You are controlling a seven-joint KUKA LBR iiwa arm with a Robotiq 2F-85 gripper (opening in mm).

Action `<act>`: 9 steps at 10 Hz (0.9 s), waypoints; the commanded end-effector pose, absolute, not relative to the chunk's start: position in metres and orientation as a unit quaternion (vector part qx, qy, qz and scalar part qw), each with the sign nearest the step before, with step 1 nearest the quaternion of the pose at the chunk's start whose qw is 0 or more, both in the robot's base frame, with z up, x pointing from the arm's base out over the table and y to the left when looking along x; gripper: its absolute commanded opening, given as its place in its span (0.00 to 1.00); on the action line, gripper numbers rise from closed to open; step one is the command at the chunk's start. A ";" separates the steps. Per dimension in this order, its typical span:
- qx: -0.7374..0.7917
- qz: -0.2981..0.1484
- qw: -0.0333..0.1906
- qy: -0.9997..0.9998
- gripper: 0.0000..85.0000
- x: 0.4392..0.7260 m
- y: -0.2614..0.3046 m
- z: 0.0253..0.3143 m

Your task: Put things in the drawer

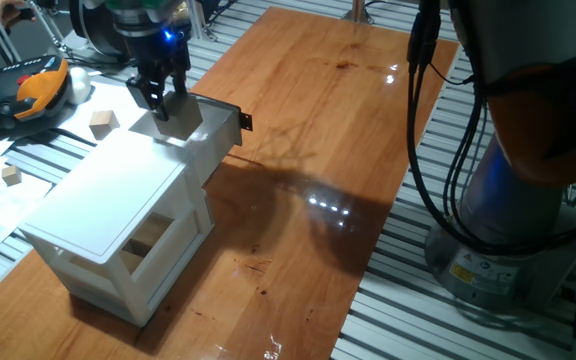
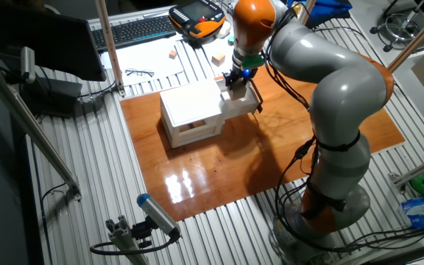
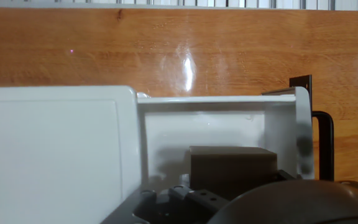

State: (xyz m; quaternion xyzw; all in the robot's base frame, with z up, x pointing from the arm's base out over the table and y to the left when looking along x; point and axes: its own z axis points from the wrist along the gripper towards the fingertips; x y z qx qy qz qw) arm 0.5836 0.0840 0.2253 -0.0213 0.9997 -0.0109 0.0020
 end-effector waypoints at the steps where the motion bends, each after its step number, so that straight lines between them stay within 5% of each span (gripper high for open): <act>1: -0.020 -0.011 -0.002 1.000 0.00 0.584 0.084 0.224; 9: -0.016 -0.004 -0.011 1.000 0.00 0.584 0.088 0.210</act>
